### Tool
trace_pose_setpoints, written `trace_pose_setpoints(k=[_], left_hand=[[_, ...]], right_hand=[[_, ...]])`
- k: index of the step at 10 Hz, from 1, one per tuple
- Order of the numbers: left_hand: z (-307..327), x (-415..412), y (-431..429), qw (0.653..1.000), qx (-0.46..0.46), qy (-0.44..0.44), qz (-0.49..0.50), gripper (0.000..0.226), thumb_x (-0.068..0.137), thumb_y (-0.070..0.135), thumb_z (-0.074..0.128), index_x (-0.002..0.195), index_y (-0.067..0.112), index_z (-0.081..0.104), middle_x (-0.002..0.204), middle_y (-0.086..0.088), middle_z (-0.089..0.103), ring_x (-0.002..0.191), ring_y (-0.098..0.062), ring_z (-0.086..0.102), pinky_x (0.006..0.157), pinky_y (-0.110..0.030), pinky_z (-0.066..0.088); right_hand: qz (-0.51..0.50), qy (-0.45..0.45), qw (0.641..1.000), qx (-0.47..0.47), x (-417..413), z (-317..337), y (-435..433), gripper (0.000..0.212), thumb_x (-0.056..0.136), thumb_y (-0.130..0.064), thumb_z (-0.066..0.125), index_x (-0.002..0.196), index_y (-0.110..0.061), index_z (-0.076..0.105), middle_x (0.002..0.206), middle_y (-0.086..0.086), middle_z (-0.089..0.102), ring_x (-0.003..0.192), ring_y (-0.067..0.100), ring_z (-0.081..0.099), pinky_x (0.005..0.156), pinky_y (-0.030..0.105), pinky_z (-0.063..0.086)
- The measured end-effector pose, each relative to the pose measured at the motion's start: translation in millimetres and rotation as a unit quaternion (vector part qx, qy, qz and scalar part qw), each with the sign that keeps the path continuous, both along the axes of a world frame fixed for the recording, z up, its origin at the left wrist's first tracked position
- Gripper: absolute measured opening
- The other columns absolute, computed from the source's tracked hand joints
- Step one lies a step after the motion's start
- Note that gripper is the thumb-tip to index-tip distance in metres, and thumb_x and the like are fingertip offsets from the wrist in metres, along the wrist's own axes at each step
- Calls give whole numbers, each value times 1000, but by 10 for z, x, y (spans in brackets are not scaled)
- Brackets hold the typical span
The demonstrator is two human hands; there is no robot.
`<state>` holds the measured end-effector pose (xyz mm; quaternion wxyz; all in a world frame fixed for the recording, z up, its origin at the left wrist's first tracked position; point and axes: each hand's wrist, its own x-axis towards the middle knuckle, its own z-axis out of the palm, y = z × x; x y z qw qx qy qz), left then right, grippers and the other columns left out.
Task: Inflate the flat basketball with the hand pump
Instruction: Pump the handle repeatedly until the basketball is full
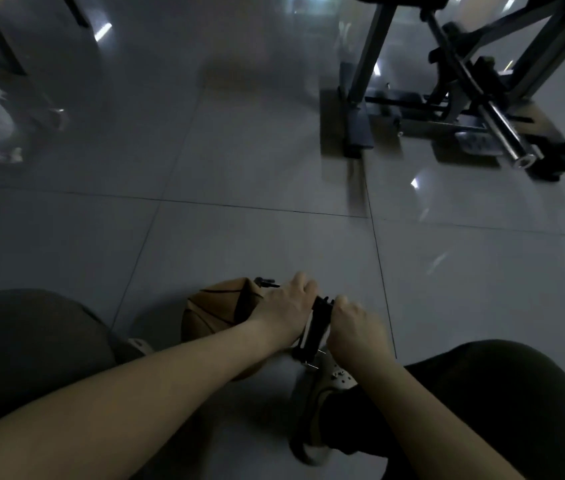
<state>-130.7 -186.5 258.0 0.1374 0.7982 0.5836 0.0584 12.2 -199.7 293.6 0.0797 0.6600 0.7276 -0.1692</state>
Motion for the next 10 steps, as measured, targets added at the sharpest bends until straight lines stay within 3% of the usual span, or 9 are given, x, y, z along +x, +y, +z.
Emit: trace_pose_setpoints(k=[2, 3, 4, 5, 6, 7, 8, 9, 10], left_hand=[[-318, 77, -34, 998, -39, 43, -18, 19, 101, 15, 34, 118, 11, 41, 119, -14, 39, 96, -29, 54, 75, -39, 47], [-353, 96, 41, 996, -53, 43, -50, 20, 100, 19, 35, 117, 11, 42, 119, -14, 39, 95, -31, 53, 81, -44, 48], [-262, 89, 76, 993, -84, 13, -77, 28, 96, 21, 41, 122, 12, 44, 121, -11, 39, 99, -31, 52, 86, -45, 47], [-176, 24, 65, 990, -124, -47, 45, 43, 94, 24, 42, 135, 12, 38, 129, -11, 38, 105, -28, 50, 87, -40, 46], [-42, -25, 19, 946, -264, -150, 113, 36, 97, 19, 42, 131, 12, 51, 129, -8, 52, 107, -25, 55, 88, -36, 49], [56, 17, -114, 912, -356, -192, 77, 33, 99, 14, 42, 125, 12, 63, 121, -10, 63, 108, -27, 59, 89, -35, 49], [34, 70, -278, 919, -341, -183, 67, 30, 100, 22, 45, 127, 12, 56, 121, -13, 62, 107, -30, 59, 93, -38, 48], [-109, 113, -396, 941, -287, -167, 56, 33, 99, 24, 52, 129, 9, 54, 120, -15, 63, 110, -33, 60, 95, -41, 48], [-160, 91, -432, 954, -236, -167, 80, 26, 99, 19, 51, 119, 3, 57, 110, -19, 64, 100, -34, 61, 78, -31, 45]], right_hand=[[9, -24, 991, -128, 11, -324, 37, 21, 93, -14, 54, 111, -11, 45, 113, 11, 58, 102, 28, 60, 86, 40, 53], [38, -47, 988, -145, 48, -232, 83, 26, 96, -15, 51, 121, -7, 46, 117, 13, 55, 103, 28, 59, 88, 36, 51], [7, 27, 975, -222, 34, -240, 60, 33, 99, -15, 49, 129, -1, 49, 123, 20, 56, 108, 33, 57, 90, 37, 45], [-153, 167, 941, -252, -34, -324, -15, 20, 98, -22, 50, 110, -8, 59, 108, 14, 61, 109, 33, 60, 97, 41, 50], [-256, 254, 881, -306, -49, -229, -70, 30, 101, -24, 45, 115, -1, 57, 105, 18, 64, 91, 34, 66, 78, 42, 58], [-212, 253, 881, -340, -67, -146, -127, 25, 98, -20, 52, 116, -3, 57, 105, 23, 66, 82, 36, 68, 63, 42, 60], [-161, 200, 926, -276, -39, -433, -43, 27, 95, -11, 53, 121, -2, 56, 114, 22, 65, 102, 36, 65, 88, 49, 56], [-106, 61, 983, -138, -18, -151, -126, 12, 91, -16, 53, 99, -8, 56, 91, 11, 66, 84, 29, 66, 67, 38, 55], [-54, -8, 998, 13, 63, 90, -77, 9, 90, -12, 53, 99, -13, 52, 103, 9, 58, 95, 29, 58, 72, 35, 46]])
